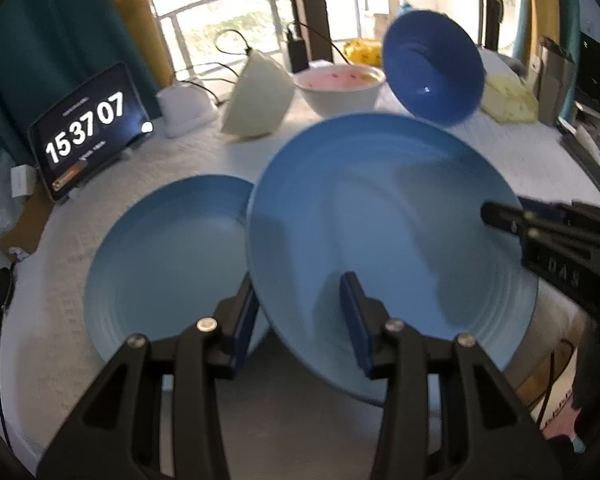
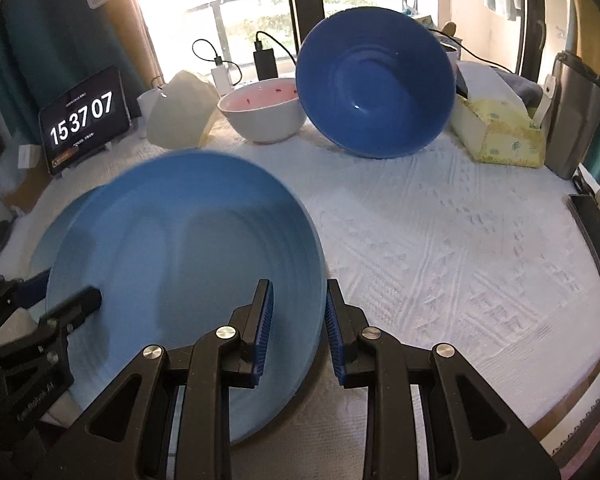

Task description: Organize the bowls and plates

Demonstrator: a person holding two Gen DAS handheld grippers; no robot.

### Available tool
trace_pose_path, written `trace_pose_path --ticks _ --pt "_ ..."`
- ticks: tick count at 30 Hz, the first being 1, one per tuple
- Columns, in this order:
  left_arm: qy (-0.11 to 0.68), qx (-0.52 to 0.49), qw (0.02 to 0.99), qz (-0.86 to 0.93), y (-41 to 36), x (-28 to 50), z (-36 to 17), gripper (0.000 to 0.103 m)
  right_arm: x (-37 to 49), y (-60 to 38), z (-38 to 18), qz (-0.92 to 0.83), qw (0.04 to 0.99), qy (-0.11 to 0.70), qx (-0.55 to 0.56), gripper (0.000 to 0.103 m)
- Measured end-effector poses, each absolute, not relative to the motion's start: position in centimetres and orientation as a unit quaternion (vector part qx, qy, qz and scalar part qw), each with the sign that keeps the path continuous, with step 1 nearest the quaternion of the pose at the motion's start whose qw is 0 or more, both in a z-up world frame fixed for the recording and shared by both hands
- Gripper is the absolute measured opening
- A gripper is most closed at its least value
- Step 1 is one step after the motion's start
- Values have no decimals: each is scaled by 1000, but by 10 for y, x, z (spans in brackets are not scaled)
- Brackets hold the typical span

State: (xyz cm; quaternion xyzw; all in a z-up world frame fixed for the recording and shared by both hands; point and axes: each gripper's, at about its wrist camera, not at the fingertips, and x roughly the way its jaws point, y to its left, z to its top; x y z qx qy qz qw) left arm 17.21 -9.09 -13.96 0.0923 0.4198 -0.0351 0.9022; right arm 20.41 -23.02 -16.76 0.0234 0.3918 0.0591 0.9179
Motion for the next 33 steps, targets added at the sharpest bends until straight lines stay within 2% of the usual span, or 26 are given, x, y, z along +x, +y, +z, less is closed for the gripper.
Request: trace_pose_path --ticks 10,12,19,24,33 --pt "405 41 913 -27 -72 168 -132 46 211 -249 -179 70 907 413 49 29" --pt "414 29 909 -28 -70 173 -136 46 211 -247 -181 76 905 415 54 35" --pt "420 39 905 -47 -84 177 -142 46 211 -243 -184 99 906 407 54 36" --pt "433 26 899 -55 -87 185 -146 46 209 -250 -182 90 910 401 53 24" --pt "453 34 885 -100 -115 192 -157 46 212 -275 -172 49 915 397 49 23"
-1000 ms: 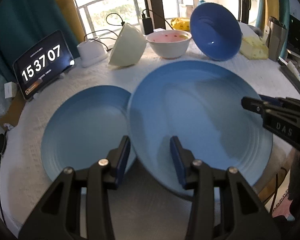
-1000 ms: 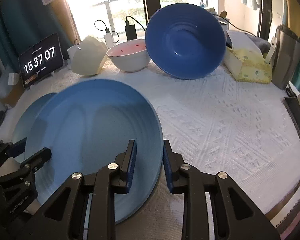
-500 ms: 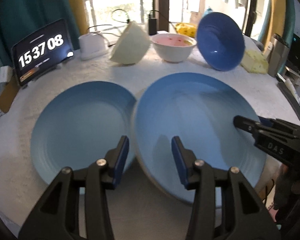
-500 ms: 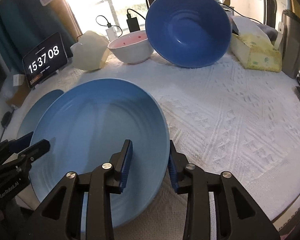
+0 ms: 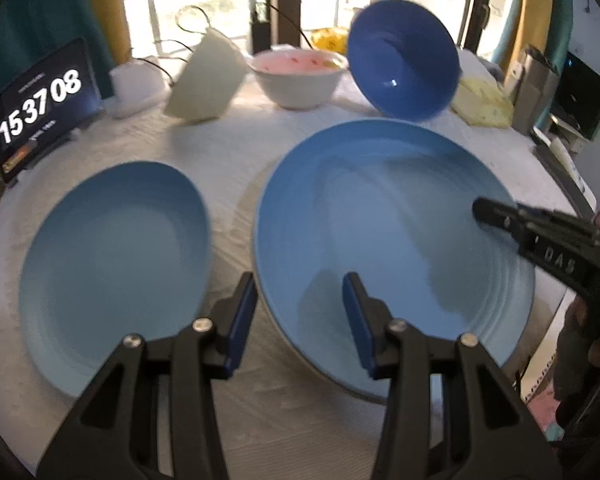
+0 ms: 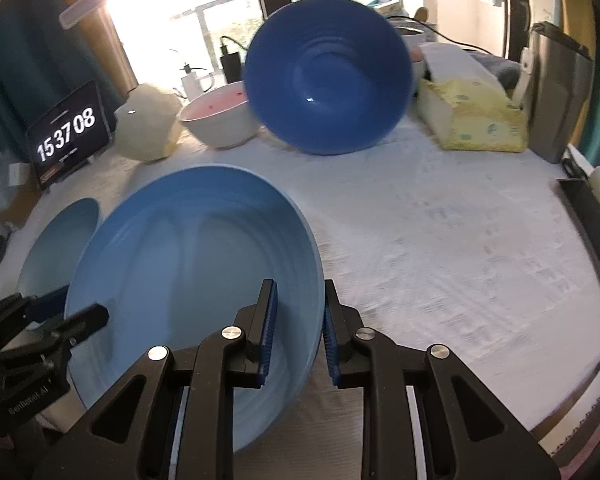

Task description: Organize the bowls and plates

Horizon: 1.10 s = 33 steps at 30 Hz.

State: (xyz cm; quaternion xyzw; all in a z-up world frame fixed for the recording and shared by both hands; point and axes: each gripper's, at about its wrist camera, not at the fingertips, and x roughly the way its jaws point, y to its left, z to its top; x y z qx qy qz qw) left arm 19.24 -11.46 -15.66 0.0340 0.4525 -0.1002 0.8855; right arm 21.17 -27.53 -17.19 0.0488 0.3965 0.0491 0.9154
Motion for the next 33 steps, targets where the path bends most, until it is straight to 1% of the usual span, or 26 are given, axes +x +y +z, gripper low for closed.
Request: trace_pose_path --ticks 5,10,11,14,17,24,33 --pt "456 26 883 -105 -116 196 -158 46 213 -279 -174 35 915 399 46 24" --pt "437 18 894 -95 -106 193 -148 46 216 -276 -171 25 914 404 42 26" --pt "432 15 897 -94 -103 192 -145 47 215 -275 -170 23 914 402 41 27" --pt "422 7 902 -90 -95 189 -139 47 212 -274 -162 17 920 390 35 37" --pt "412 -2 907 -85 -86 186 -132 47 209 -273 -152 6 925 378 34 41" --pt "392 -19 916 -77 -69 181 -121 48 203 -260 -128 7 937 348 27 43" --pt "361 -38 930 -51 -33 175 -101 50 207 -226 -116 34 938 344 3 44"
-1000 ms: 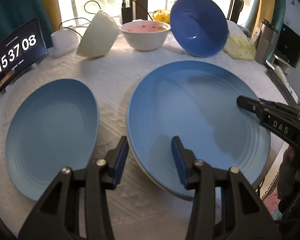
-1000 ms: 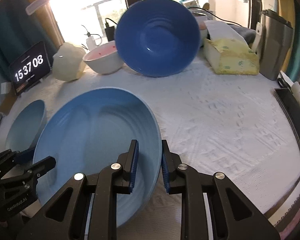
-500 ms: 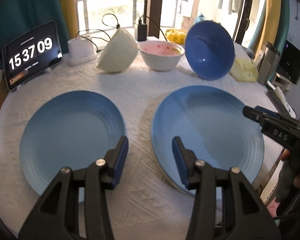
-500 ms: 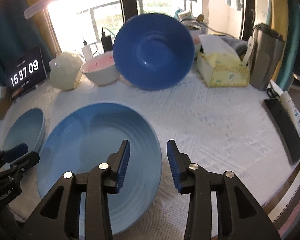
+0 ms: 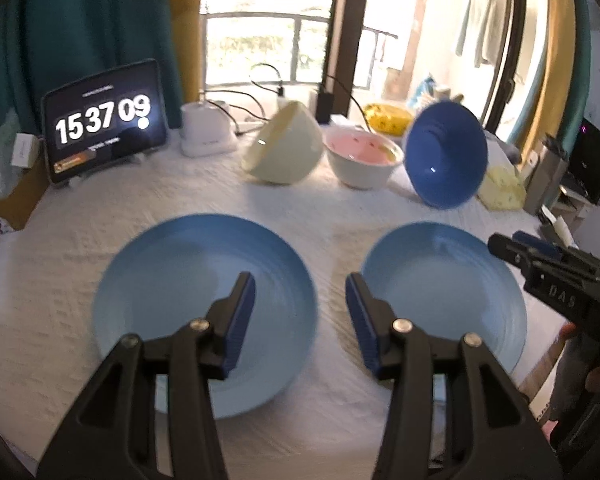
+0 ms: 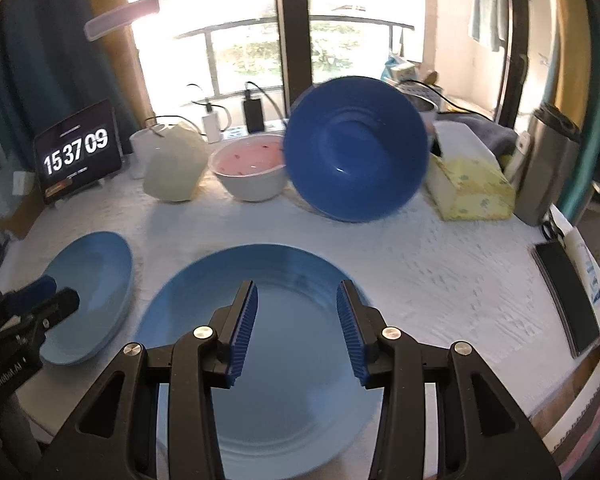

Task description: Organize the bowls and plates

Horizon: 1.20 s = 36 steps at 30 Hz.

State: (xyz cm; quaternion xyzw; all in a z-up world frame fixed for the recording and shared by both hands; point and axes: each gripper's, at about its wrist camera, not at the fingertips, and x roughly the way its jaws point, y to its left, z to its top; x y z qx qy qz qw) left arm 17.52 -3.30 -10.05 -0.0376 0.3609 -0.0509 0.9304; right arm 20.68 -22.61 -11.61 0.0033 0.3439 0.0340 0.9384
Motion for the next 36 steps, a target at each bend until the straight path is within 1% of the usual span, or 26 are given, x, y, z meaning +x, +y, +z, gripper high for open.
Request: trace_pose_path --ticks 2,5,26,32,36 --pt "358 -44 932 -44 -23 175 -99 56 208 -217 -113 41 938 343 -2 44" --pt "355 -57 933 -29 -5 175 -98 61 212 -202 -110 54 938 343 -12 44" --pt "362 -94 925 60 108 180 -121 63 244 -96 -123 117 921 368 -60 44" --pt "367 -104 921 79 132 180 -127 63 249 -70 -127 135 915 373 -71 44" --pt "386 -108 912 84 140 184 -137 63 254 -58 -133 142 911 379 -74 44"
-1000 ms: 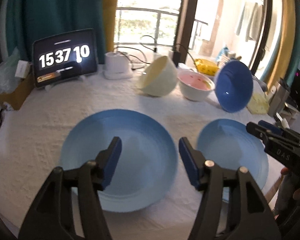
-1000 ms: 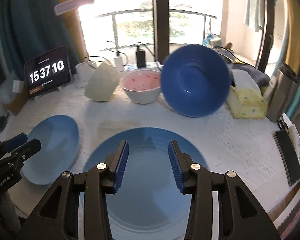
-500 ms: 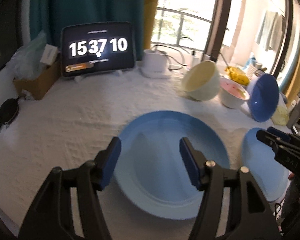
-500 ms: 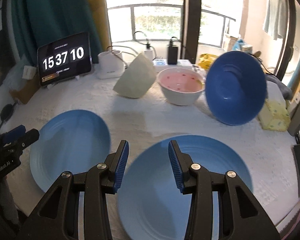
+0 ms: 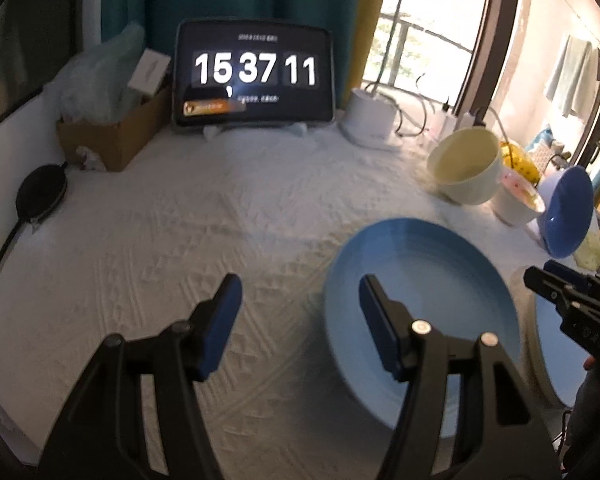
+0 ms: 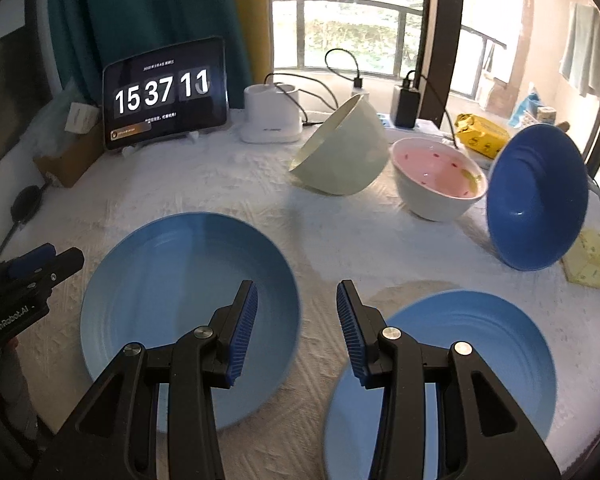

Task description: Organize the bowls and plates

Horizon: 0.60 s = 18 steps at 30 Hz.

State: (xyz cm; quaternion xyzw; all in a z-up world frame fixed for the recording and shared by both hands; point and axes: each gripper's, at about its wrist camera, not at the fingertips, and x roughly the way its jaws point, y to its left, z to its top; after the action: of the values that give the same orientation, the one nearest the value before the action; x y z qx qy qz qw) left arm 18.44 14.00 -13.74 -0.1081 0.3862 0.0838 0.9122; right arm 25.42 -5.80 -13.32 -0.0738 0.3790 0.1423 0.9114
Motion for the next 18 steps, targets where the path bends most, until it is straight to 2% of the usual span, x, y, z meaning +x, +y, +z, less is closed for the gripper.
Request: trace_pose_path --ticks 18 --pt "426 -129 893 68 143 205 -165 63 276 -42 -170 147 884 437 -70 44"
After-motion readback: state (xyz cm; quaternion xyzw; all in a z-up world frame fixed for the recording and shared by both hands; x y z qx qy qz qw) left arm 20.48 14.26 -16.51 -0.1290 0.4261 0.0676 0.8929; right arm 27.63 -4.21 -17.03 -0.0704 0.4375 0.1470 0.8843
